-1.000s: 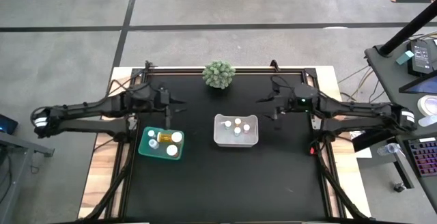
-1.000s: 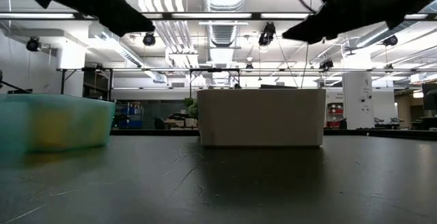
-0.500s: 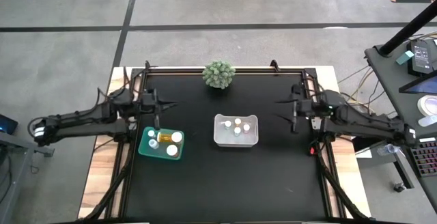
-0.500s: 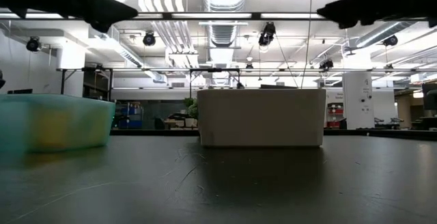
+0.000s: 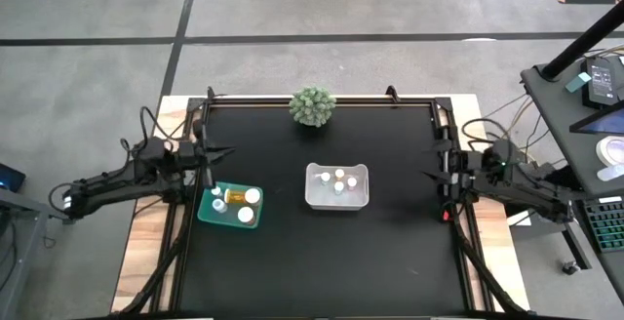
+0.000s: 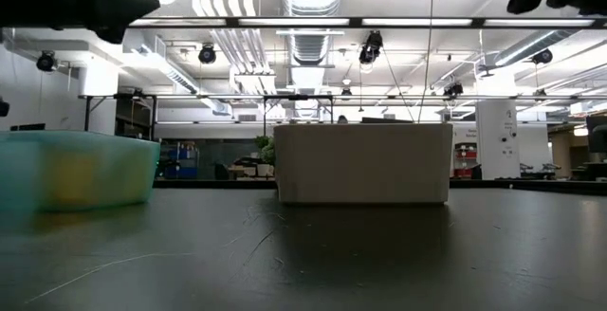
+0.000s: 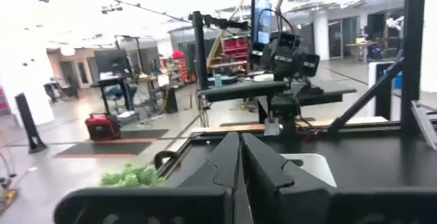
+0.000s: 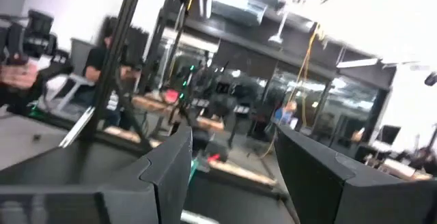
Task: Pick and place medicine bottles into bin by pill shape (circle, oval)
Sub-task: Return to Home Position
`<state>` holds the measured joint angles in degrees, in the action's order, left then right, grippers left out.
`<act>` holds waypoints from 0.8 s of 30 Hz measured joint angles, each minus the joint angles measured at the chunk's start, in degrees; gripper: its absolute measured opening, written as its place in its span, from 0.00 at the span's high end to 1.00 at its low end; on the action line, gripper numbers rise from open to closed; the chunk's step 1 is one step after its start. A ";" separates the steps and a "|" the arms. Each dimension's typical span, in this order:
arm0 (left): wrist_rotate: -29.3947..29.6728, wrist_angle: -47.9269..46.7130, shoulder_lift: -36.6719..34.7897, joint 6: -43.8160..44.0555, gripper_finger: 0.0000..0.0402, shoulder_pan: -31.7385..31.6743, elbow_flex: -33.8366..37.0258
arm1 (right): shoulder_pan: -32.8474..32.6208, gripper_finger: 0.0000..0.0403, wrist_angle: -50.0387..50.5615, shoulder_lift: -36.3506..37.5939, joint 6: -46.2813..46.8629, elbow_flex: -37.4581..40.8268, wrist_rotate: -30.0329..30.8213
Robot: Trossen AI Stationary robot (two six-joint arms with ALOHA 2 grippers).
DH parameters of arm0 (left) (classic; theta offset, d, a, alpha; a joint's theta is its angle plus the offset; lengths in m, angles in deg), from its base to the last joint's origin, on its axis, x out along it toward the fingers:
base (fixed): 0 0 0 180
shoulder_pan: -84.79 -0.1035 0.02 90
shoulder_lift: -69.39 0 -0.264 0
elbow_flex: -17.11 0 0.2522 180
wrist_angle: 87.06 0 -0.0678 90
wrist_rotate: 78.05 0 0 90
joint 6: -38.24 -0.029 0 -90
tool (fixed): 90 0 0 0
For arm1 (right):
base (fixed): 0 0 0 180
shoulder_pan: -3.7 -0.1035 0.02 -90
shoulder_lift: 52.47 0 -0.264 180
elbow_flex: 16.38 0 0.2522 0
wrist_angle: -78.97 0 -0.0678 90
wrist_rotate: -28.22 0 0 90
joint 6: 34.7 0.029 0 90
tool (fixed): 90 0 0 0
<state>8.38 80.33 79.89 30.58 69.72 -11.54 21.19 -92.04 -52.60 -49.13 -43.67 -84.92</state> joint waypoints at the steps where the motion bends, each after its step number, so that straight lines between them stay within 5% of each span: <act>1: 0.25 -0.09 -1.39 -0.32 1.00 -0.07 0.74 | 0.03 0.50 -0.43 -0.43 0.00 0.06 0.05; 8: 0.93 -0.54 -9.63 0.15 1.00 -0.31 4.65 | 0.03 0.50 -6.44 -1.67 0.59 4.28 0.09; 16: 0.06 -1.67 -8.45 5.47 1.00 -0.25 9.37 | 0.03 0.50 -13.75 -1.51 4.79 11.23 0.14; 24: -7.53 1.66 -8.28 11.05 1.00 -0.28 14.41 | 0.03 0.50 -12.97 -1.83 5.67 12.79 0.19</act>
<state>0.85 81.99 71.61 41.62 69.44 2.87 21.22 -105.01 -54.43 -43.46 -30.88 -84.73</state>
